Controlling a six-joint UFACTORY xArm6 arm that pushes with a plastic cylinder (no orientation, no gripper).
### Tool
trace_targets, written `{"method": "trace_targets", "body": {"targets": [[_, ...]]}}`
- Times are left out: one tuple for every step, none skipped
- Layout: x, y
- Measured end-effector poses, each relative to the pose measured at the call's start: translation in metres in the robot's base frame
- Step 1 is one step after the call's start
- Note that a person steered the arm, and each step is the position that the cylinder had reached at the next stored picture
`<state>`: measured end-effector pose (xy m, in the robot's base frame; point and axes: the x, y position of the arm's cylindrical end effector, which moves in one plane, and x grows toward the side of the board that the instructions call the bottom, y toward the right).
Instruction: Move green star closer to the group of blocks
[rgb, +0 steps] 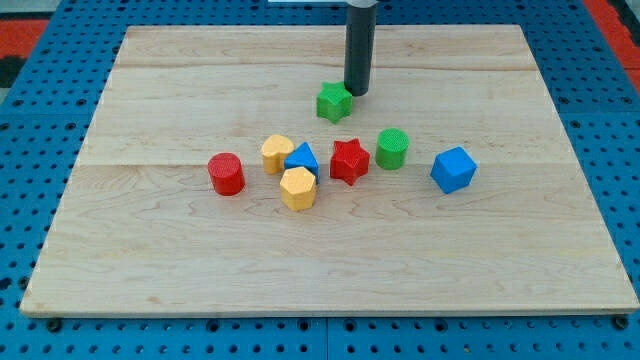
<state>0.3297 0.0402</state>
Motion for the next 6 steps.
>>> {"method": "trace_targets", "body": {"targets": [[0.037,-0.013],[0.026,0.003],[-0.02,0.011],[0.014,-0.025],[0.033,-0.023],[0.036,0.059]]}}
